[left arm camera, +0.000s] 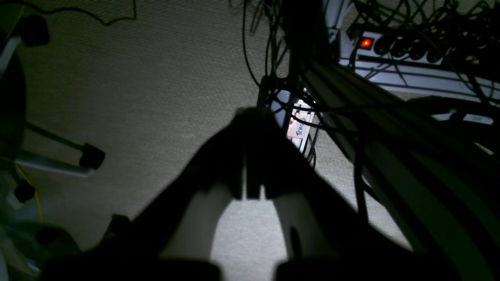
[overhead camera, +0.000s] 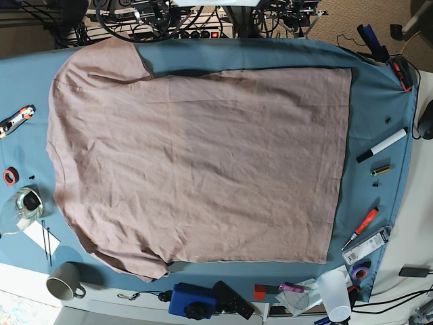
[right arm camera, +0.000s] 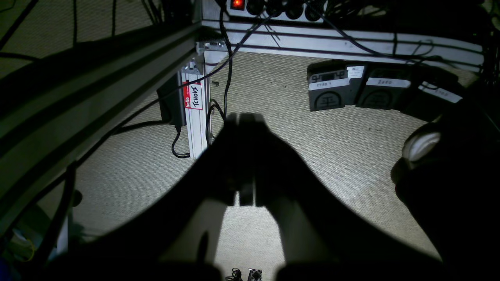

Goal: Fold the T-shirt properly

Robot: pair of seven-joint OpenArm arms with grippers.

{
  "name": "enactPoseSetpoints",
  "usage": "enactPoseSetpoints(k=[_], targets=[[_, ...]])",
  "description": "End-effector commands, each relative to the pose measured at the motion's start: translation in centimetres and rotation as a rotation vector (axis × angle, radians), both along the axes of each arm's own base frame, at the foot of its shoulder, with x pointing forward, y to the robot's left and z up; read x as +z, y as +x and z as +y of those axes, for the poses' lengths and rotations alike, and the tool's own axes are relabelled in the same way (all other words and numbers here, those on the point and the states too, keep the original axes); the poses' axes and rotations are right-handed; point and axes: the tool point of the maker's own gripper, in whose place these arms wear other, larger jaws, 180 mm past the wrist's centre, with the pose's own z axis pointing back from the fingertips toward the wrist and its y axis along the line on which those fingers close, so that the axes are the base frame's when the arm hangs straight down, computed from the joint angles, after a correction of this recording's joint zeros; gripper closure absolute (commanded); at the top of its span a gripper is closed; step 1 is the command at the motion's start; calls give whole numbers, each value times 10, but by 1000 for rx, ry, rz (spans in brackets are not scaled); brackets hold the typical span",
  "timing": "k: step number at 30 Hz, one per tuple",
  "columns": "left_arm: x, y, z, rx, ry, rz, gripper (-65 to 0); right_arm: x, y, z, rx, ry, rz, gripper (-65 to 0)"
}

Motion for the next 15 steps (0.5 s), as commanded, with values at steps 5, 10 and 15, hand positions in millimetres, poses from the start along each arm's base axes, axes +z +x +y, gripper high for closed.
enactPoseSetpoints(k=[5,10,15], targets=[[1,2,2,5,6,-14,0,1,0,-3,1,-1,7,0],[2,-5,5,5,13,-16,0,2,-8,-19,6,-28,25,0],[6,-15,13,20,28,-31,0,11,-17,-38,-41,-41,25,0]])
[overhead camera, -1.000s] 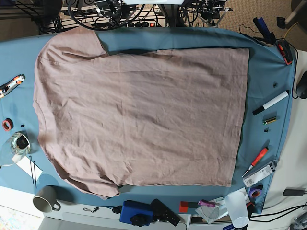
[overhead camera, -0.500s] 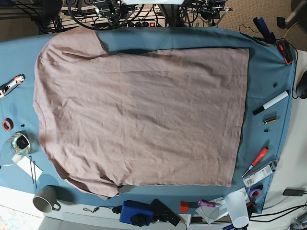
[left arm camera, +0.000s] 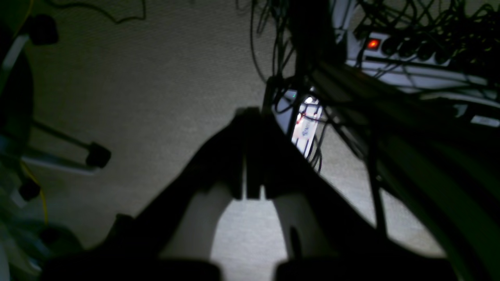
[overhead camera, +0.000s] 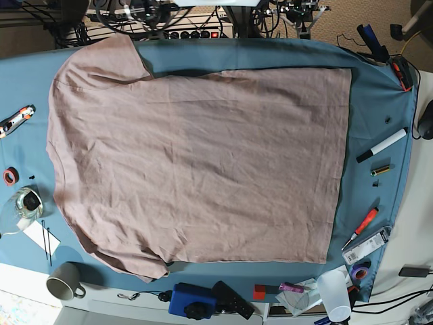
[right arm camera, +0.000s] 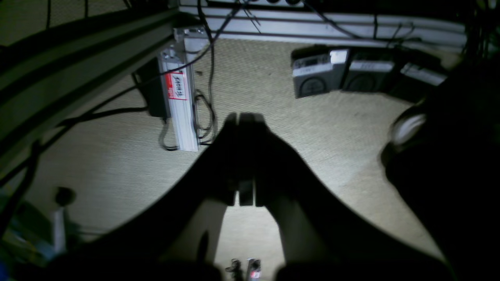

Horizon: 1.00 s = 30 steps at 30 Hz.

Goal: Fold the T-shirt properly

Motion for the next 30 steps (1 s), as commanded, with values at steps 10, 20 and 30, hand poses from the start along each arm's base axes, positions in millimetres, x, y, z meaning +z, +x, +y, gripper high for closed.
enactPoseSetpoints(k=[10,20,30], targets=[[23,-31,27,-41,-98,-24,0,28,-23,-32,-2,-25,-23,0],[87,-83,78,-93,-1,-77,0,65,-54,-56,74,-56,1,0],[192,-67,74,-225,51,-255,0,144,-58,-52,175,-52,-74,0]])
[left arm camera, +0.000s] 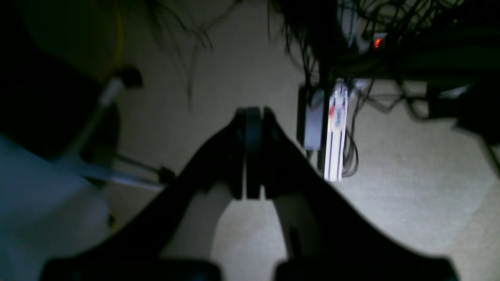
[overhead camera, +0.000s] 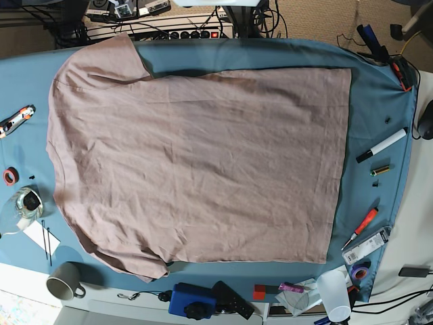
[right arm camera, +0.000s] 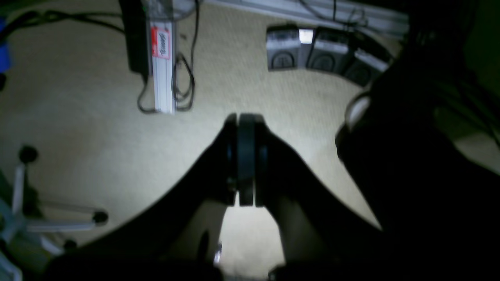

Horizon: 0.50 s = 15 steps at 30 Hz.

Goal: Fold the T-shirt properly
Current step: 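Move the right gripper to the shirt's shoulder corner and grasp it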

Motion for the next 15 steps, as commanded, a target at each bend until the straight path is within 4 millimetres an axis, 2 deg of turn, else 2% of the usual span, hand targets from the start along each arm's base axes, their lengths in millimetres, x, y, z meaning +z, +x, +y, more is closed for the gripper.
enactPoseSetpoints(k=[1,5,11,15], targets=[[15,2,0,-18,7,-28,0,14,6,-9,7,-21,-31,0],[51,18,-5,-51,24,-75,0,62,39,-26,12,-79,-166,0],[77,37,-5,-53,67,-56,0,141,103,-59,-26,-179,-392,0],[95,56,6,17,112,-128,0,180,131,-74,-24,-248,-514,0]])
